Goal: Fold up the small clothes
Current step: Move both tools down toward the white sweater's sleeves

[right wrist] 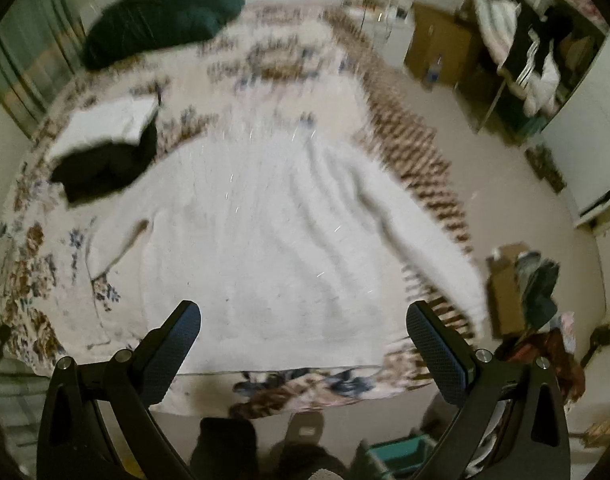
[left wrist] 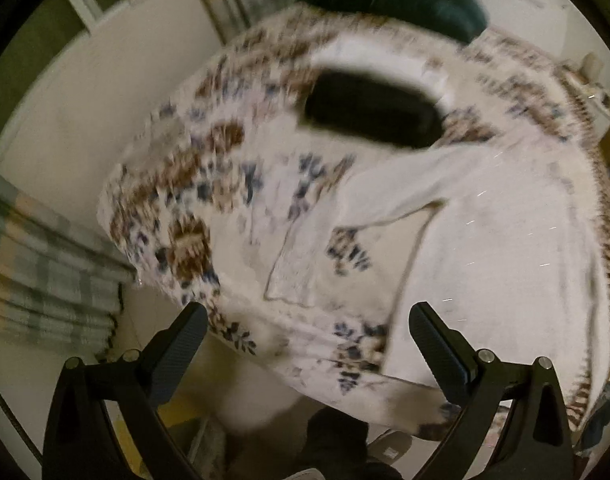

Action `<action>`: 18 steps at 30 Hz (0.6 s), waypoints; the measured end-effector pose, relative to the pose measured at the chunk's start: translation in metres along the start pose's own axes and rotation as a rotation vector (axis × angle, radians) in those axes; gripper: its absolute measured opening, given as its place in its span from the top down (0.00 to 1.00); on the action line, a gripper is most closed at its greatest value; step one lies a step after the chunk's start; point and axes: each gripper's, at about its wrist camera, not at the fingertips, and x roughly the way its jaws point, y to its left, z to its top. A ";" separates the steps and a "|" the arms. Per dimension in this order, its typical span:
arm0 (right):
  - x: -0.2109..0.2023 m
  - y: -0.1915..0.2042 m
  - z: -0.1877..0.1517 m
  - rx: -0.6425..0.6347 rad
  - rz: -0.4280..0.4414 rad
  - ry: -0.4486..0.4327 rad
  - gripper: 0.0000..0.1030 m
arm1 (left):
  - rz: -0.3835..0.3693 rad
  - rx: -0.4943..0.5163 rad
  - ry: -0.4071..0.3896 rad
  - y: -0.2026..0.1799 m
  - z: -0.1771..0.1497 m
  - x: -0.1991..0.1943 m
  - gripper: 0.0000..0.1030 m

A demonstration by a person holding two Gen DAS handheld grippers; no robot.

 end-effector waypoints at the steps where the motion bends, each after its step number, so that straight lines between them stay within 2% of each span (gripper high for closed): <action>1: 0.027 0.013 0.002 0.001 -0.002 0.022 0.00 | 0.009 -0.006 0.026 0.005 -0.002 0.029 0.00; 6: 0.146 0.072 0.004 -0.021 -0.049 0.133 0.00 | 0.037 0.007 0.141 0.007 -0.011 0.149 0.00; 8: 0.180 0.094 0.002 -0.026 -0.065 0.177 0.00 | 0.052 0.025 0.170 0.002 -0.007 0.182 0.00; 10: 0.210 0.113 0.000 -0.037 -0.083 0.205 0.00 | 0.077 0.054 0.172 -0.005 -0.004 0.217 0.00; 14: 0.262 0.144 -0.011 -0.064 -0.124 0.267 0.00 | 0.193 0.113 0.158 -0.005 0.003 0.274 0.00; 15: 0.269 0.151 -0.013 -0.073 -0.134 0.283 0.00 | 0.207 0.094 0.167 0.004 0.006 0.284 0.00; 18: 0.285 0.163 -0.012 -0.100 -0.155 0.306 0.00 | 0.172 -0.021 0.182 0.042 0.020 0.297 0.00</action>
